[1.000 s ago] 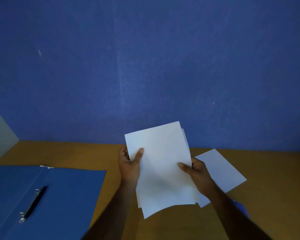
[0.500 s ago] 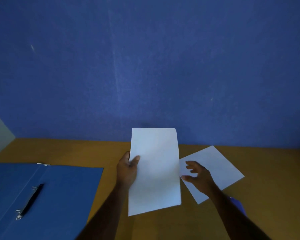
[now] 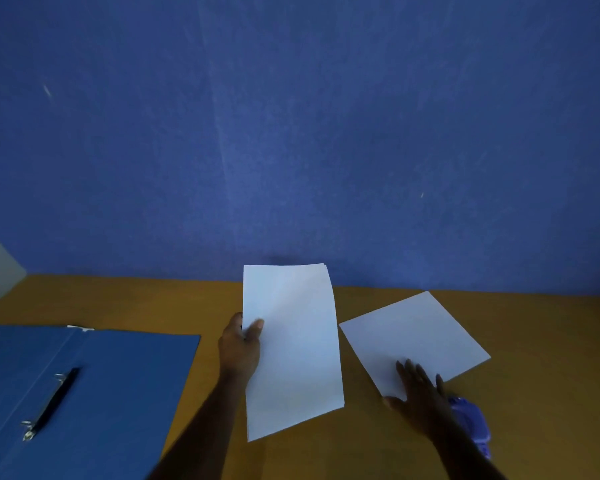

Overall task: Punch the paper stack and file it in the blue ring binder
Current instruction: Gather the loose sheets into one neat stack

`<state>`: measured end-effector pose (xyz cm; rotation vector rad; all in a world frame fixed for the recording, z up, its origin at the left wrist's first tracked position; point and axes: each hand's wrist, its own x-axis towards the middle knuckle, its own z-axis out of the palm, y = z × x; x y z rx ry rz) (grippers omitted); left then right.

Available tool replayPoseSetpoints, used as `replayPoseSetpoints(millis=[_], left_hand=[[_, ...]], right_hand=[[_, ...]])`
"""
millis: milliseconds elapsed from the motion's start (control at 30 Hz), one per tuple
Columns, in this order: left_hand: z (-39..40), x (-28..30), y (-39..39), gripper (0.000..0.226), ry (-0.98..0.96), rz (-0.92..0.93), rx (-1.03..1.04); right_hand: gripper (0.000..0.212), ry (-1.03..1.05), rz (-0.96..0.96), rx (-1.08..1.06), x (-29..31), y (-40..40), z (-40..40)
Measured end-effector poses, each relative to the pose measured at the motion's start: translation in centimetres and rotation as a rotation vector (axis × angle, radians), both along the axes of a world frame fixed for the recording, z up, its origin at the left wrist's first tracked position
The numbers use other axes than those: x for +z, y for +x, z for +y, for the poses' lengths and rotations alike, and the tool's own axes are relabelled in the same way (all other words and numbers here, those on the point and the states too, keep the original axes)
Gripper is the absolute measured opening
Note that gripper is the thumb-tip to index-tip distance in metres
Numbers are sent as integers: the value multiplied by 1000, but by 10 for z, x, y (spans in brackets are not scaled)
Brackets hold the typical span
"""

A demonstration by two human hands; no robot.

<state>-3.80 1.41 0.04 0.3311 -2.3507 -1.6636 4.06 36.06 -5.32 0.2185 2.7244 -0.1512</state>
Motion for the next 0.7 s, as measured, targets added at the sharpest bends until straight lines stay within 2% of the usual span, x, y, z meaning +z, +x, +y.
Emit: replayPoseSetpoints(millis=[100, 200, 300, 400, 567, 700], left_hand=[[-2, 1, 1, 35, 20, 8, 8], [-4, 2, 2, 47, 52, 28, 20], [-9, 0, 3, 40, 18, 49, 10], [-12, 5, 4, 37, -74, 106, 29], [-13, 23, 2, 33, 30, 203, 100], [-15, 38, -1, 28, 117, 309, 128]], right_hand=[[78, 30, 115, -13, -3, 6, -6], [52, 8, 209, -23, 10, 6, -14], [45, -113, 254, -81, 26, -1, -16], [28, -222, 303, -24, 46, -15, -16], [22, -484, 283, 32, 103, -38, -10], [18, -742, 165, 72, 159, -44, -9]])
